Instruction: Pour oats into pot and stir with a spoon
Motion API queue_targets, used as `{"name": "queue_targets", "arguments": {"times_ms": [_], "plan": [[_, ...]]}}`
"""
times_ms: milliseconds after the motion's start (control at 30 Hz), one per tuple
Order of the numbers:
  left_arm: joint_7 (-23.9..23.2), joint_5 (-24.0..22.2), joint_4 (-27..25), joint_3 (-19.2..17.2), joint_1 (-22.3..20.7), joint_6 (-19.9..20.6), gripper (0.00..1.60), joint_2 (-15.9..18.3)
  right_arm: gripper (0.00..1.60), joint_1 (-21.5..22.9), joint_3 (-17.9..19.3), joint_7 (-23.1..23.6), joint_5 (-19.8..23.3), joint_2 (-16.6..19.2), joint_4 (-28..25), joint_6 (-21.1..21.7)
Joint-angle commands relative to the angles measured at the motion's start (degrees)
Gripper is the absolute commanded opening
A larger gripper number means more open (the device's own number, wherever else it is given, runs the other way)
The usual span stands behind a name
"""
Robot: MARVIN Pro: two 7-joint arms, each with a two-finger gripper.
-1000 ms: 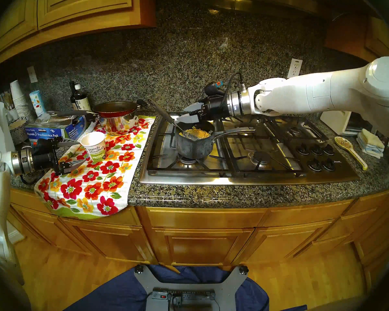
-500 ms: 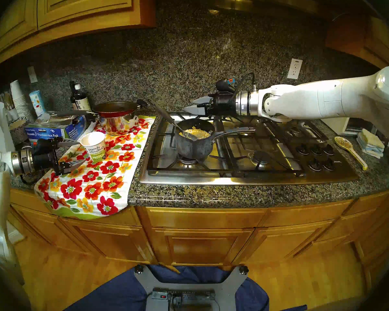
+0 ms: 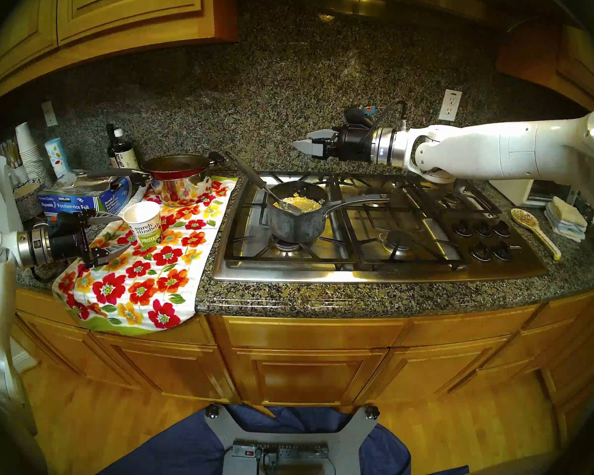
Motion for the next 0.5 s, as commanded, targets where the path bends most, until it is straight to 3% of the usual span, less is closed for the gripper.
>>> {"name": "queue_targets", "arguments": {"times_ms": [0, 467], "plan": [[0.1, -1.1, -0.8, -0.7, -1.4, 0.0, 1.60, 0.9, 1.60, 3.0, 1.8, -0.4, 0.8, 1.2, -0.3, -1.2], [0.1, -1.1, -0.8, -0.7, -1.4, 0.0, 1.60, 1.0, 1.60, 3.1, 1.7, -3.9, 0.6, 0.7, -1.6, -3.2]]}}
